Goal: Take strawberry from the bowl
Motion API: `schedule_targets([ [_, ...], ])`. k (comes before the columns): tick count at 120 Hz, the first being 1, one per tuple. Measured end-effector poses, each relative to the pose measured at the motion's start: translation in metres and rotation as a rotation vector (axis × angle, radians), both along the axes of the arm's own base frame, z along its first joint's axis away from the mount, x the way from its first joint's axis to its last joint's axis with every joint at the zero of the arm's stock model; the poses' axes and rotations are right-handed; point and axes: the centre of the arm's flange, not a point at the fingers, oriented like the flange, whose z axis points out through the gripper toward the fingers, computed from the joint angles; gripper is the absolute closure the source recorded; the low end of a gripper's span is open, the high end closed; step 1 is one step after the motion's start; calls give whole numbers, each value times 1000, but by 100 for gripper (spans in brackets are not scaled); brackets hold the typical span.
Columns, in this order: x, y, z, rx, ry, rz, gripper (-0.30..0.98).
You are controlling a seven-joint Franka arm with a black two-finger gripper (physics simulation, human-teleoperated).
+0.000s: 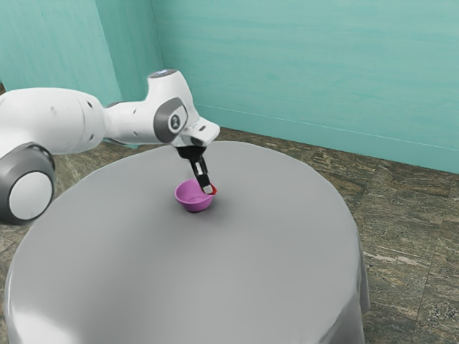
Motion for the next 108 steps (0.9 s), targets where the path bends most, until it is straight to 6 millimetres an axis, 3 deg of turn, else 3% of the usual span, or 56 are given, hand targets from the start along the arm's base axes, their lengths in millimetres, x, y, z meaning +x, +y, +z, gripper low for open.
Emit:
schedule_targets([
  [24, -23, -29, -6, -10, 44, -33, 51],
  [32, -26, -35, 12, -9, 23, -44, 39],
  [40, -32, -39, 58, -8, -29, -57, 29],
  [48, -49, -42, 130, -2, -94, -68, 21],
  [58, -76, -14, 202, 6, -130, -29, 14],
  [66, -108, -3, 259, 17, -144, -16, 10],
  [74, -137, 6, 293, 25, -118, 1, 8],
  [88, -172, 28, 313, 63, -27, 63, 4],
  [98, -183, 44, 311, 70, 41, 147, 3],
  [108, -190, 42, 308, 60, 98, 218, 2],
])
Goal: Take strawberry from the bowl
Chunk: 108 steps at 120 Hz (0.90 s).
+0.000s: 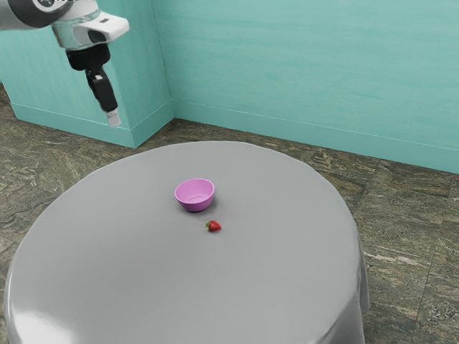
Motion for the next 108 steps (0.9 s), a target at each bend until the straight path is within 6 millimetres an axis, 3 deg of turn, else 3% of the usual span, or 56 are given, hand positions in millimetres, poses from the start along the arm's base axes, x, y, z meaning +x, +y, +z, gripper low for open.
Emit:
schedule_targets([
  [24, -18, -5, -5, -3, 74, 133, 1],
  [108, -15, -7, -9, 51, 115, 367, 0],
])
